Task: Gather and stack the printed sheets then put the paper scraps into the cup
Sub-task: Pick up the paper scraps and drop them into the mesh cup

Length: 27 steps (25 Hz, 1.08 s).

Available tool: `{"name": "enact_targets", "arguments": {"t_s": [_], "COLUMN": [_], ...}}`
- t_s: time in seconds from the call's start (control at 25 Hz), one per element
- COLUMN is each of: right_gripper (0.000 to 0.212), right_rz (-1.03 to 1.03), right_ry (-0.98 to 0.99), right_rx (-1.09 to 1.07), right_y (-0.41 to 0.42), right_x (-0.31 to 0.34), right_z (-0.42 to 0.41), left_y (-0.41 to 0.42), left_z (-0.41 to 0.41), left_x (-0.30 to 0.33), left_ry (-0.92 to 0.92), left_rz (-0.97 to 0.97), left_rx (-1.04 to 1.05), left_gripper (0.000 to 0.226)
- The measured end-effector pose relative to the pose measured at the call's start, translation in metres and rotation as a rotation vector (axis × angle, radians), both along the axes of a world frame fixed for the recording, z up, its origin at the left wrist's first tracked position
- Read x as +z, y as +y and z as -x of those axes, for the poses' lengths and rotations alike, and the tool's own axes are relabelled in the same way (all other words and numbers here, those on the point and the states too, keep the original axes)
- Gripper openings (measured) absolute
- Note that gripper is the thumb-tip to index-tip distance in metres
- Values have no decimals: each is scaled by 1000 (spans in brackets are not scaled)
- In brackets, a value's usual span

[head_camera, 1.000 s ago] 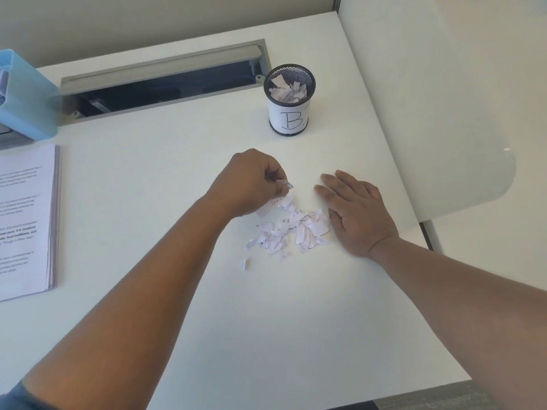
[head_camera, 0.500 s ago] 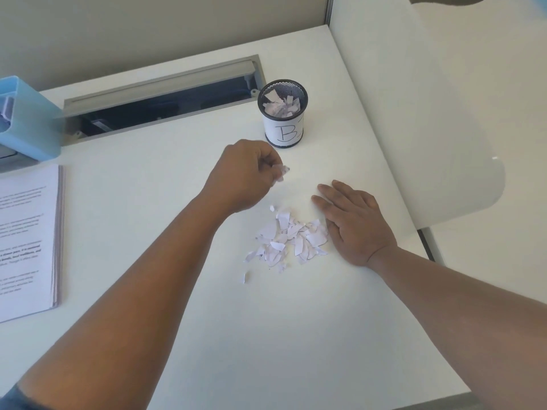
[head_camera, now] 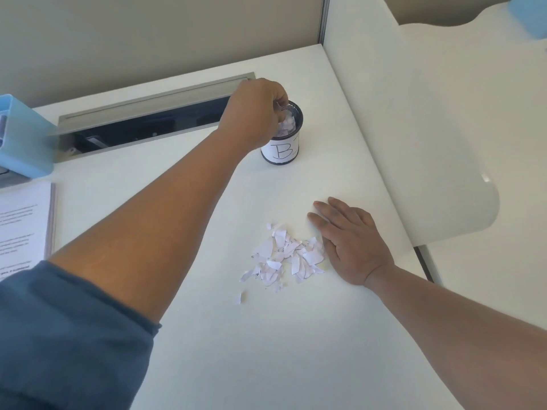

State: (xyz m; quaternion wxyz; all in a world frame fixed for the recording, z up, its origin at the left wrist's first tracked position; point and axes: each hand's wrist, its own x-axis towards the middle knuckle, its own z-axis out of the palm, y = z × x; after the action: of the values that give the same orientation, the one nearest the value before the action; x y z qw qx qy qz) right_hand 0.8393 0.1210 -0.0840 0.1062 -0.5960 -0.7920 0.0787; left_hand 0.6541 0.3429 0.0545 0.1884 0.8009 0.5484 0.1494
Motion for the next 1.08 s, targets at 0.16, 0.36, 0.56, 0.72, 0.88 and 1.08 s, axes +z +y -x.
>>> {"name": "enact_targets", "arguments": {"t_s": [0.16, 0.36, 0.56, 0.72, 0.88, 1.08], "right_gripper": [50, 50, 50, 50, 50, 50], "right_rz": [4, -2, -4, 6, 4, -7], "right_ry": [4, 6, -7, -6, -2, 6], "right_rx": [4, 7, 6, 0, -1, -2], "right_y": [0, 0, 0, 0, 0, 0], "right_x": [1, 1, 1, 0, -1, -1], "right_z": [0, 0, 0, 0, 0, 0], "left_y": [5, 2, -4, -4, -2, -6], "left_z": [-2, 1, 9, 1, -1, 4], "left_x": [5, 8, 2, -3, -8, -3], "left_ry": [-3, -230, 140, 412, 459, 264], "left_rz": [-18, 64, -47, -119, -46, -134], "left_rx": [8, 50, -54, -73, -127, -105], "left_gripper": [28, 35, 27, 24, 23, 29]}}
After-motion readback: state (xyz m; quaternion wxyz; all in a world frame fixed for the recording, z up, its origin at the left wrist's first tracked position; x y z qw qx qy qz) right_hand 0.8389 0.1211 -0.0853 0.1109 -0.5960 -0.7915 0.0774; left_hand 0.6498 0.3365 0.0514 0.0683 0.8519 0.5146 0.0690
